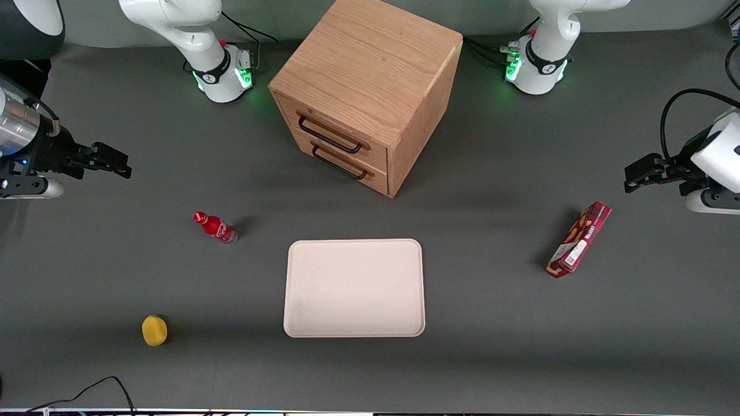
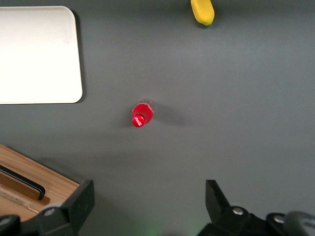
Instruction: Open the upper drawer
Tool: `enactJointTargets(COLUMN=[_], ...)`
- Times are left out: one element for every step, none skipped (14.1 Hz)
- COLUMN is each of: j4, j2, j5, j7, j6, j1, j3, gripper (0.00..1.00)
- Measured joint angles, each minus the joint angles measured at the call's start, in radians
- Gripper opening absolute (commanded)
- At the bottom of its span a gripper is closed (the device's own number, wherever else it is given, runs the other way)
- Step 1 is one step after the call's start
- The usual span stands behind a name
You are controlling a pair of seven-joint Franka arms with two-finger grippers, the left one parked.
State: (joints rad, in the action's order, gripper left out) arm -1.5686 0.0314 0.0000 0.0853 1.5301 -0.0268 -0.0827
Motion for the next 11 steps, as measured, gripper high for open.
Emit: enactJointTargets(j4=[0.0, 0.0, 0.0, 0.001, 0.001, 0.001, 0.001, 0.003, 0.006, 0.012, 0.017], j2=[0.0, 0.0, 0.0, 0.0, 0.0, 0.0, 0.0, 0.0, 0.0, -0.002, -0.004], j5=[0.0, 0.0, 0.0, 0.0, 0.0, 0.0, 0.0, 0.0, 0.0, 0.002, 0.009], j7=[0.0, 0.0, 0.0, 0.0, 0.0, 0.0, 0.0, 0.0, 0.0, -0.001, -0.001], j6=[0.0, 0.0, 0.0, 0.0, 0.0, 0.0, 0.0, 0.0, -0.001, -0.004, -0.016], j1=[0.0, 0.0, 0.0, 0.0, 0.0, 0.0, 0.0, 0.001, 0.002, 0.004, 0.005], j3=[0.0, 0.0, 0.0, 0.0, 0.0, 0.0, 0.0, -0.001, -0.003, -0.011, -0.033], gripper=[1.0, 1.0, 1.0, 1.0, 1.0, 1.0, 1.0, 1.0, 1.0, 1.0, 1.0])
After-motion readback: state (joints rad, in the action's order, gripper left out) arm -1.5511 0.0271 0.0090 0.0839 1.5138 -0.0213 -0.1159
